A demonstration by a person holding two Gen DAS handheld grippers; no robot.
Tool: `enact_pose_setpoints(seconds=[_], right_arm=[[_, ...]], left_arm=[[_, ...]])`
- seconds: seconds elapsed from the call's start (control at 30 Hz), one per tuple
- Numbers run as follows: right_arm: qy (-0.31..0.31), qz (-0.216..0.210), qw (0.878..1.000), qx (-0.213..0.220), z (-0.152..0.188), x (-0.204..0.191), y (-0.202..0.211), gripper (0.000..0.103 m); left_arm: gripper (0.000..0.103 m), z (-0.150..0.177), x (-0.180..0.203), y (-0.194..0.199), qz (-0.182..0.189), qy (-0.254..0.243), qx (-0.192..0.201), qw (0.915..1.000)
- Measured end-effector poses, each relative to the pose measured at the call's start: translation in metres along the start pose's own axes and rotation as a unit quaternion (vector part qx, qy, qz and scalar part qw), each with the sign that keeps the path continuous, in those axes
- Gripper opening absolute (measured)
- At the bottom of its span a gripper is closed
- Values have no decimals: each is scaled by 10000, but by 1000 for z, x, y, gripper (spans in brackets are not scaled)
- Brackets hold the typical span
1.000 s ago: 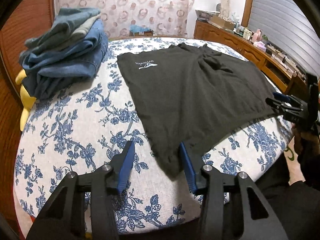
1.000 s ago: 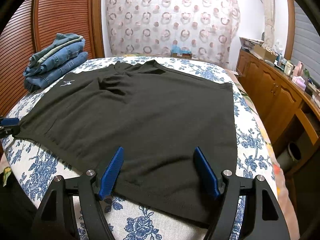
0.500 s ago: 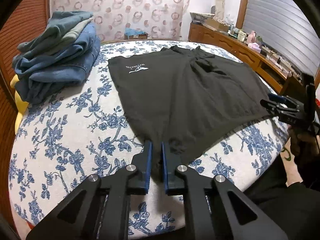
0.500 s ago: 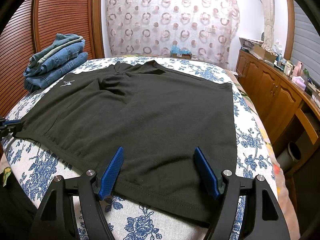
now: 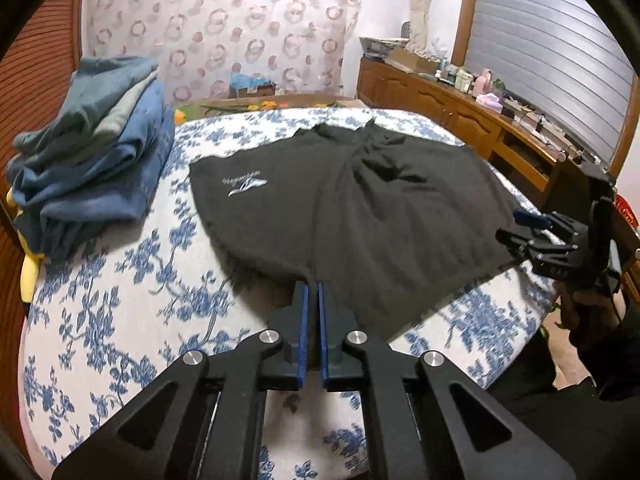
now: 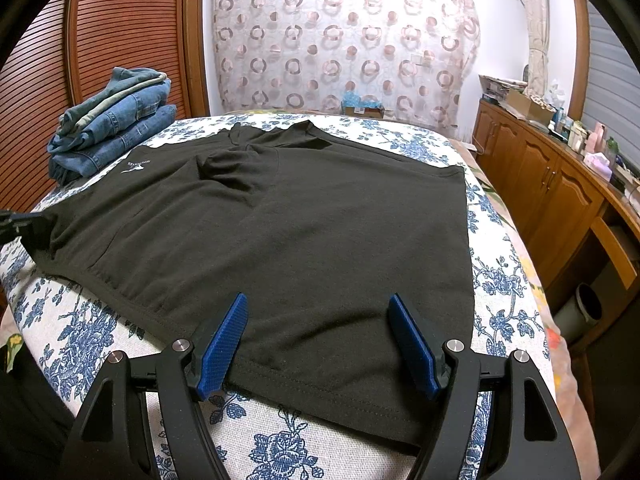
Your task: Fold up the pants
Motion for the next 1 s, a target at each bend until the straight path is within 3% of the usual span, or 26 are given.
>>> enact_pose_setpoints(seconds=[0.3, 0.47, 0.73, 1.0], right_arm=[[3, -42, 10000, -34, -3, 1, 0, 77], [-392, -188, 9990, -101, -10, 14, 3, 78], [-389, 133, 9991, 135, -18, 32, 20, 78], [-453, 70, 9987, 235, -17, 39, 29, 77]], left_arm=[[5, -18, 16, -12, 244, -46, 70, 9997], [5, -34, 35, -19, 398, -264, 128, 9988], [5, -56, 67, -29, 659, -539, 223, 9961], [5, -89, 109, -41, 1002, -824, 334, 9910]])
Point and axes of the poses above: each gripper's, at about its wrist camera, not at the fingertips, and y roughly against the way its jaws point, x to its right, z to its underside, the point moved 2 cm from there along -y, roughly the way its jaws point, and after that the axes turned 12 degrees about x, right-handed, at the moved point
